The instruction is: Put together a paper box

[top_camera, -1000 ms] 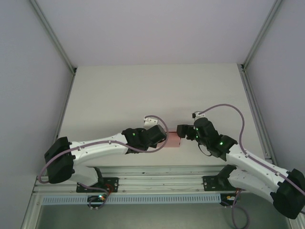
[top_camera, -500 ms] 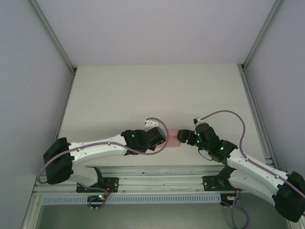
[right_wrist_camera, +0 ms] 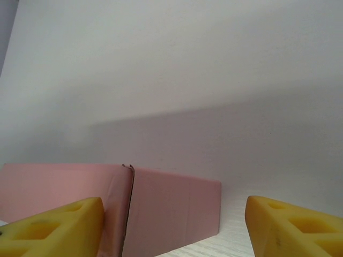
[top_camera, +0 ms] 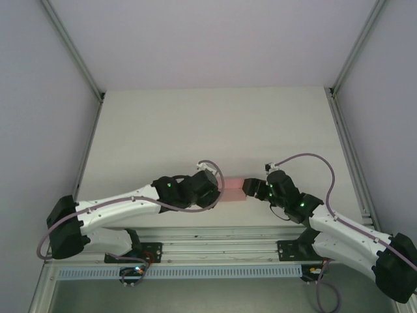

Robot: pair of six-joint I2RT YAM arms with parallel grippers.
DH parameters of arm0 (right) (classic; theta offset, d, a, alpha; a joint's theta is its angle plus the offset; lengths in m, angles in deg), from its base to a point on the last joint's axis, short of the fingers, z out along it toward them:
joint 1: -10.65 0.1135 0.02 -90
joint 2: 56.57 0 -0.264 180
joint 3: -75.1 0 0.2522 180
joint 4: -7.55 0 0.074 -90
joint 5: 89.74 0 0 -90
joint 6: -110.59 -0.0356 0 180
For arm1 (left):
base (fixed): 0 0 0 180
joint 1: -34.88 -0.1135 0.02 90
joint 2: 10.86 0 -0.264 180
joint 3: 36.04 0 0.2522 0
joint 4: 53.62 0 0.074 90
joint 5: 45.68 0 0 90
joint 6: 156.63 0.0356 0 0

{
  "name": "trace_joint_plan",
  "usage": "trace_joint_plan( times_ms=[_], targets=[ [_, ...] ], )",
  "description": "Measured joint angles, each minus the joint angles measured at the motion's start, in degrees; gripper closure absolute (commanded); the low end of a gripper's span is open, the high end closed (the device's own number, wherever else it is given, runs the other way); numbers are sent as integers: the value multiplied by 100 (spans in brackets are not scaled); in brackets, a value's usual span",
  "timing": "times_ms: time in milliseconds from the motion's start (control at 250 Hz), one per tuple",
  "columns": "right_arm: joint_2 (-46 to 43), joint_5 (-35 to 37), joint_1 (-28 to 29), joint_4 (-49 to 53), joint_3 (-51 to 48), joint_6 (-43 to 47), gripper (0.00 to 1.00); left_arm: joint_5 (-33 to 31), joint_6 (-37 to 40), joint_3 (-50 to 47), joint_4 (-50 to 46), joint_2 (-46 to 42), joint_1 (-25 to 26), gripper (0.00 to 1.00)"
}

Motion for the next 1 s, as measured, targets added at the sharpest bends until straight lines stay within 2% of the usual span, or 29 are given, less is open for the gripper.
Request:
trace_joint_plan(
  times_ms=[116,264,467,623,691,739,779,947,998],
  targets=[
    [0,-7,0,-83,-35,0,32,579,-254,-205,472,-136,-737,3],
    [20,-7,0,-138,-50,2,32,1325,-511,-872,1263,-332,-1401,8],
    [57,-4,0,-201,-50,0,33,1939,-750,-1296,1867,-332,-1556,35],
    [59,-9,0,-289,-90,-2,39,2258,-901,-1753,2623,-433,-1615,43],
    [57,-52,0,-455,-162,26,41,2363,-968,-2092,3123,-568,-1620,55],
    [55,-74,0,-688,-275,70,47,2452,-1025,-2315,3526,-612,-1611,69],
    [55,-101,0,-894,-382,109,49,2520,-1040,-2433,3816,-601,-1602,76],
    [4,-105,-17,-1580,-682,280,68,2573,-1043,-2540,4631,-293,-1585,93],
    [-59,-103,-22,-1722,-772,345,73,2524,-1058,-2544,4780,-210,-1582,95]
  ],
)
